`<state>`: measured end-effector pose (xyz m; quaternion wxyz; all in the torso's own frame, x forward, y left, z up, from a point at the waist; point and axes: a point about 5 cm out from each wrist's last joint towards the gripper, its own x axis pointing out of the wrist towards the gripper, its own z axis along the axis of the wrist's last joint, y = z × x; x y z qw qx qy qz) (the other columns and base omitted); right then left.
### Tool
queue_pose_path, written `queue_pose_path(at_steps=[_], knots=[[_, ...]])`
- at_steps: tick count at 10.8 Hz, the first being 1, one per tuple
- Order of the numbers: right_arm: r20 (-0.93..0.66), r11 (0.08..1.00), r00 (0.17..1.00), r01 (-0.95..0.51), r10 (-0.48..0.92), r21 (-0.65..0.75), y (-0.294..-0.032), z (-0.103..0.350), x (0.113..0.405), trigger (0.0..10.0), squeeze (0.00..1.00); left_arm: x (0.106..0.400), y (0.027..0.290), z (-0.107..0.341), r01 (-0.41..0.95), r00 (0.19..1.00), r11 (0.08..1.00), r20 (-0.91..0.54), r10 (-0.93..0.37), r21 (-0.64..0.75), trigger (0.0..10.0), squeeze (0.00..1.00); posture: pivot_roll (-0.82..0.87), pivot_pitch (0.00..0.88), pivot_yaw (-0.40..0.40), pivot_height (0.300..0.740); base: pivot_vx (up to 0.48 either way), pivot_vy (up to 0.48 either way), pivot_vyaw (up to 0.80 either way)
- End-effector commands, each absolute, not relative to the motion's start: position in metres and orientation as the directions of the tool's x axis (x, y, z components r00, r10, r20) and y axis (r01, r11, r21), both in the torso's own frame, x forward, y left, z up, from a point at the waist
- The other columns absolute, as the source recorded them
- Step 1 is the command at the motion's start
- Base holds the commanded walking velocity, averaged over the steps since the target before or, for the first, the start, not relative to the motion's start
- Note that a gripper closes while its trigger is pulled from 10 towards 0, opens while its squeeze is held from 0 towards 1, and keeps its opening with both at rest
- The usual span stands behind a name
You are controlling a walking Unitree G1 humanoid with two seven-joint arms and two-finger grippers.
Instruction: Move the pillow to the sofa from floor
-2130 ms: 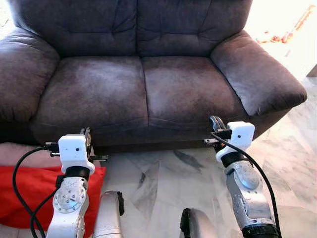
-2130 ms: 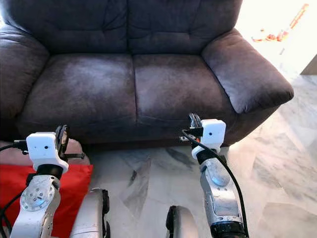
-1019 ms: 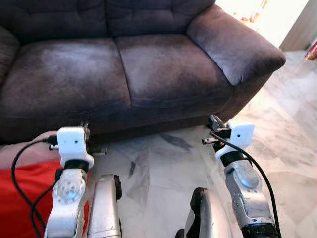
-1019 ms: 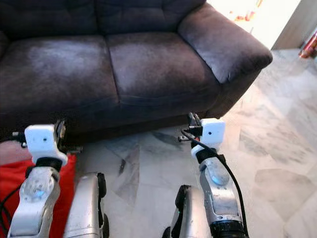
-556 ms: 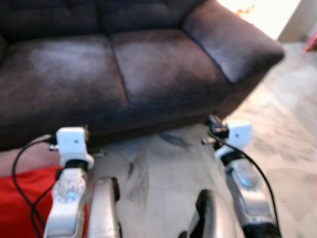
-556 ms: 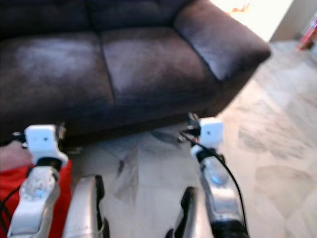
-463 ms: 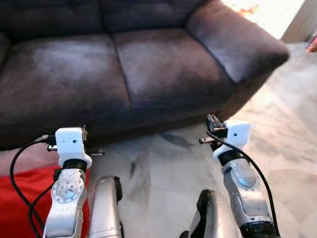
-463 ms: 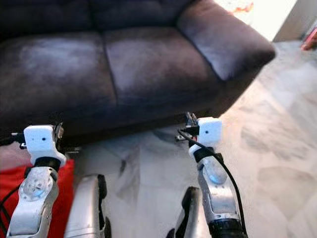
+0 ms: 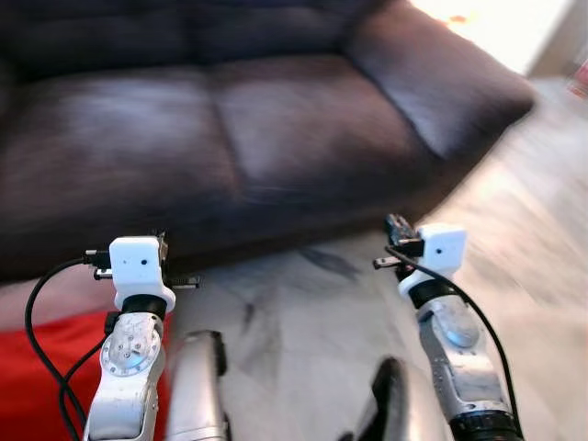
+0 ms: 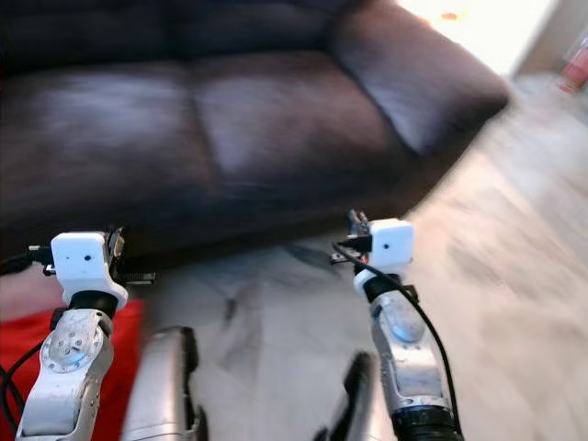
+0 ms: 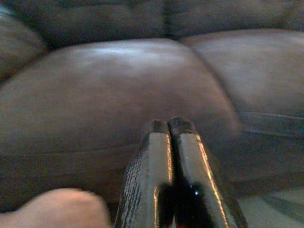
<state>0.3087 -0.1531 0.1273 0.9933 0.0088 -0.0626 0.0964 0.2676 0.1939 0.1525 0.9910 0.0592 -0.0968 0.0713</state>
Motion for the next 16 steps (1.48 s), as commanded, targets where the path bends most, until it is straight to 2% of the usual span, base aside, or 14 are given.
queue_pose_path(at_steps=[1,4,5,7,9,11,12,14,16], knots=[[0.121,0.983,0.976,-0.183,0.18,0.016,-0.1559,0.1258,0.3083,10.0,0.0,0.267,0.1938,0.15,-0.154,0.974,0.982,0.186,0.132,0.113,10.0,0.0,0.14,0.142,-0.102,0.483,0.0,0.0,0.0],[0.122,0.981,0.973,-0.194,0.196,-0.025,-0.1564,0.1269,0.3087,10.0,0.0,0.2677,0.1936,0.151,-0.154,0.973,0.981,0.187,0.131,0.114,10.0,0.0,0.14,0.157,-0.106,0.483,0.0,0.0,0.0],[0.121,0.979,0.971,-0.2,0.204,-0.044,-0.1552,0.1272,0.3084,10.0,0.0,0.2678,0.1938,0.1511,-0.155,0.973,0.981,0.187,0.132,0.113,10.0,0.0,0.14,0.159,-0.106,0.483,0.0,0.0,0.8],[0.115,0.981,0.975,-0.193,0.191,0.008,-0.1555,0.1249,0.3088,10.0,0.0,0.2681,0.1942,0.1514,-0.158,0.973,0.981,0.188,0.135,0.114,10.0,0.0,0.14,0.162,-0.106,0.483,0.0,0.0,0.3],[0.117,0.981,0.974,-0.196,0.195,-0.003,-0.1559,0.1256,0.3089,10.0,0.0,0.2682,0.1944,0.1517,-0.159,0.973,0.981,0.189,0.135,0.115,10.0,0.0,0.14,0.164,-0.106,0.483,0.0,0.0,0.0],[0.117,0.972,0.966,-0.223,0.231,-0.075,-0.1515,0.1264,0.3075,10.0,0.0,0.2684,0.1949,0.1521,-0.158,0.973,0.981,0.189,0.135,0.116,10.0,0.0,0.14,0.168,-0.105,0.483,0.0,0.0,0.4],[0.117,0.977,0.97,-0.213,0.215,-0.028,-0.1529,0.1253,0.3076,10.0,0.0,0.2687,0.1948,0.1523,-0.158,0.973,0.981,0.188,0.134,0.115,10.0,0.0,0.14,0.169,-0.104,0.483,0.0,0.0,0.8],[0.123,0.977,0.969,-0.213,0.215,-0.027,-0.1531,0.1262,0.3076,10.0,0.0,0.2686,0.1948,0.1526,-0.158,0.973,0.981,0.19,0.134,0.116,10.0,0.0,0.14,0.17,-0.104,0.483,0.0,0.0,0.68],[0.124,0.979,0.972,-0.202,0.2,-0.001,-0.155,0.1261,0.3078,10.0,0.0,0.2683,0.1944,0.1528,-0.156,0.973,0.981,0.189,0.132,0.117,10.0,0.0,0.15,0.17,-0.103,0.483,0.0,0.0,0.0]])
